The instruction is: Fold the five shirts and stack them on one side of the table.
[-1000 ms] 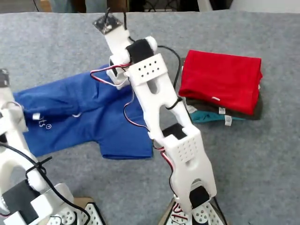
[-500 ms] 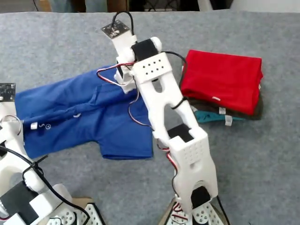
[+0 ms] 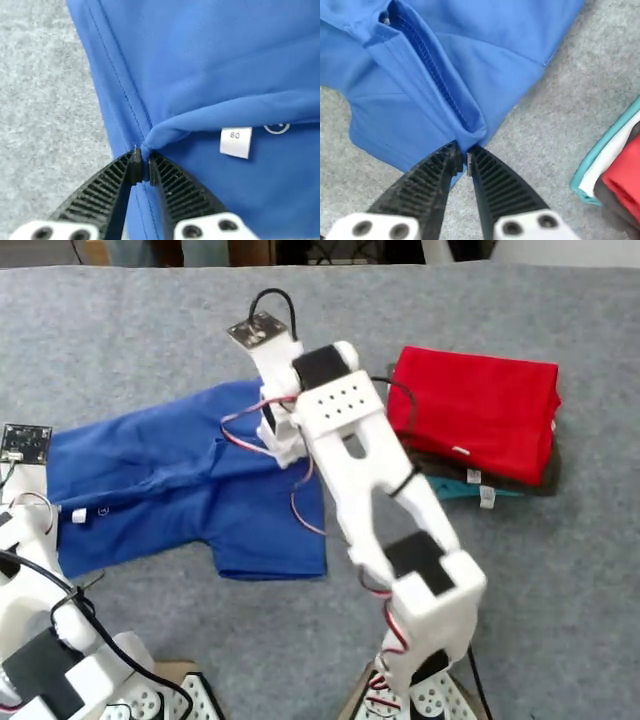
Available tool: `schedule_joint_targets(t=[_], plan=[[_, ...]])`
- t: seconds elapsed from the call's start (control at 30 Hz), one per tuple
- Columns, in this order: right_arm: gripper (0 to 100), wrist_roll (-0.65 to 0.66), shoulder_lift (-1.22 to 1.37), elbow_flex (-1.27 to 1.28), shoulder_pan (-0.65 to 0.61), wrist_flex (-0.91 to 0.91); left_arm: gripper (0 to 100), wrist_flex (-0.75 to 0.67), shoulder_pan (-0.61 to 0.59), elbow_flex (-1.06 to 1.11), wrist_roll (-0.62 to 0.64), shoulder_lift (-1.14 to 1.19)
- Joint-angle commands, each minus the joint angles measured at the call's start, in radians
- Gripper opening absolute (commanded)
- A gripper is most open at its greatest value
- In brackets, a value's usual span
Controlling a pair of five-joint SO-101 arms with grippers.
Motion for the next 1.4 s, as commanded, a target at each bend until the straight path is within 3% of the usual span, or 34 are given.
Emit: schedule_joint_targets(t=[0.0,0.2,0.4,1.13,1.37], plan=[[1.3,-0.057,-0.124,0.193,0.012,-0.115,3,-0.012,-0.025,-0.004,-0.026,-0.040],[1.3,-0.121,-0.214,0.446,0.011,-0.278,3,0.094,-0.024,-0.004,-0.087,-0.040],[1.3,-0.163,-0.274,0.536,0.052,-0.330,3,0.138,-0.035,-0.048,-0.087,-0.041],[1.3,-0.187,-0.415,0.647,0.144,-0.313,3,0.133,-0.136,-0.058,-0.158,-0.029],[1.3,-0.183,-0.476,0.748,0.143,-0.341,3,0.132,-0.108,-0.008,-0.180,-0.037]])
